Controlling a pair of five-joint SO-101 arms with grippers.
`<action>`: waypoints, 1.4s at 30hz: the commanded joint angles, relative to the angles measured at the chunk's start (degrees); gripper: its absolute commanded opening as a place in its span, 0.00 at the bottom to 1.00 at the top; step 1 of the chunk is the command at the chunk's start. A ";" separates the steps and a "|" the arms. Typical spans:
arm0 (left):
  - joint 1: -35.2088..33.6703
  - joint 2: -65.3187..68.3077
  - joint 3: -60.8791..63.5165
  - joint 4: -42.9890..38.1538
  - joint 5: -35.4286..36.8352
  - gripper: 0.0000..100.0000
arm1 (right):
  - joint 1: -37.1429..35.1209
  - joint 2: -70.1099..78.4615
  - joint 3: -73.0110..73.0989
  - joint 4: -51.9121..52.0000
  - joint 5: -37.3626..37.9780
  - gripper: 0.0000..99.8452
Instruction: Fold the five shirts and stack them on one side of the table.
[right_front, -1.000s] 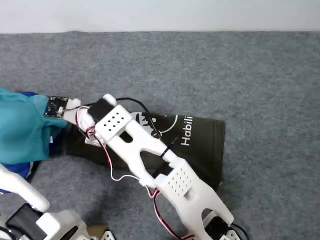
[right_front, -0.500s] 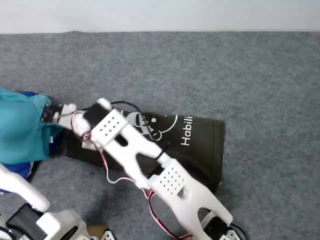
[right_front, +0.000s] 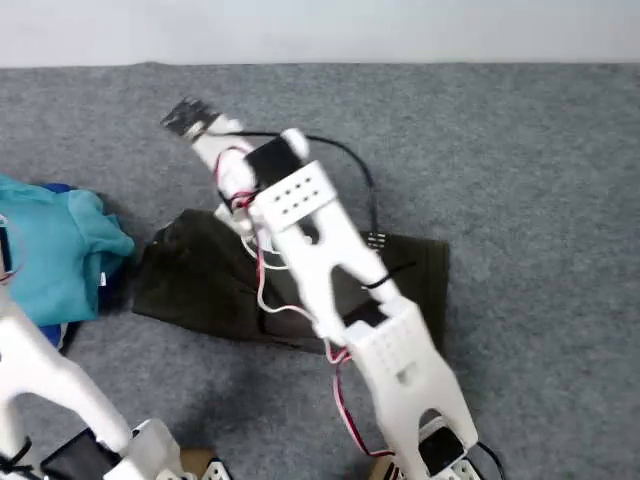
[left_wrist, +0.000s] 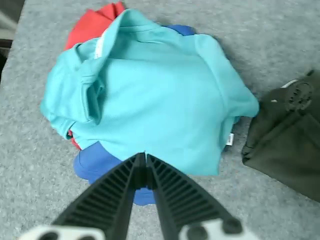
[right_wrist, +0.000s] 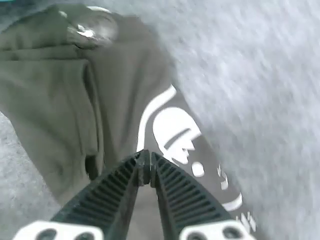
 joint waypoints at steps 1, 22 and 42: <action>0.26 -1.76 -0.04 1.67 0.44 0.01 | 4.09 -12.88 10.81 2.51 -8.09 0.01; 0.53 -1.23 10.86 1.49 0.35 0.01 | 24.13 -28.18 54.68 -0.84 -33.67 0.44; 0.62 -1.23 11.82 1.49 0.44 0.01 | 25.63 -8.22 53.63 -8.40 -33.85 0.38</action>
